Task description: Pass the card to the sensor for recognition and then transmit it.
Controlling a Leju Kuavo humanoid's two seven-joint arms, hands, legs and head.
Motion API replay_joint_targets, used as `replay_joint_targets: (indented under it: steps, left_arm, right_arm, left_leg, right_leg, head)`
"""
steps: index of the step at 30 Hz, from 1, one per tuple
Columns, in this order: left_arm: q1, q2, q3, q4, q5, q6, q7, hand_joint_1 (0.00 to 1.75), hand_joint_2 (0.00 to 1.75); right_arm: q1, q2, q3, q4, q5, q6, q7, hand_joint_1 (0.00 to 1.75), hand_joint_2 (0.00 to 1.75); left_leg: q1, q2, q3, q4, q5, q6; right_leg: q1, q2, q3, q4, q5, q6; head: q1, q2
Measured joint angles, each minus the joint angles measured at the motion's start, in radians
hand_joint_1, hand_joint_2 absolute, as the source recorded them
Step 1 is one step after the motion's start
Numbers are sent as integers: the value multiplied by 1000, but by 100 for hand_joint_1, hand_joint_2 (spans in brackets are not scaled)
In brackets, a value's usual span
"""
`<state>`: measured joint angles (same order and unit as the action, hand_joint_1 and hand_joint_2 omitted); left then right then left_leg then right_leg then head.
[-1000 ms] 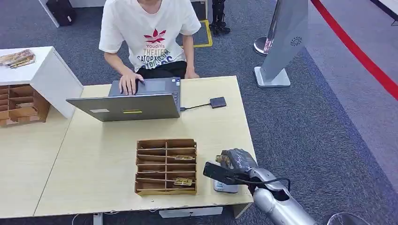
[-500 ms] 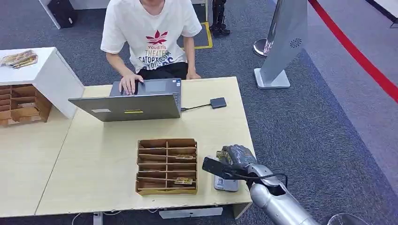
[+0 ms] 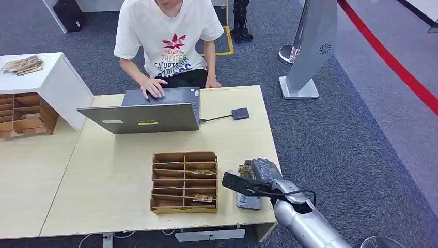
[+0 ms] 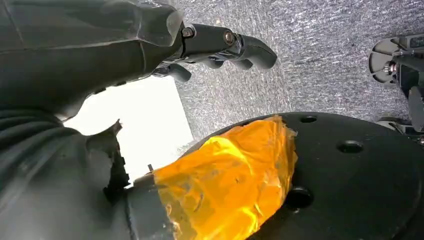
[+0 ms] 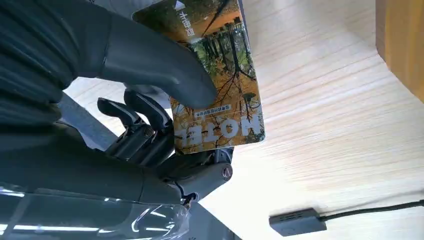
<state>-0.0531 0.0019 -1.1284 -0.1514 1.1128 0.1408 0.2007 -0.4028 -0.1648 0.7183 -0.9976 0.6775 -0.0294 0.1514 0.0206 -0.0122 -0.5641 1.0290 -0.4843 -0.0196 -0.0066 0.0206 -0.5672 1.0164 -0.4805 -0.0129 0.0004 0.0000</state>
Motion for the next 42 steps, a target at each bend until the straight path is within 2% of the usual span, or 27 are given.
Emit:
replay_joint_targets:
  steps: [42]
  left_arm:
    - [1, 0, 0, 0, 4, 0, 4, 0, 0]
  right_arm:
    - [-22, 14, -6, 44, 14, 5, 2, 175, 175]
  left_leg:
    - [0, 0, 2, 2, 1, 2]
  right_leg:
    - [0, 0, 3, 0, 2, 3]
  head:
    - [0, 0]
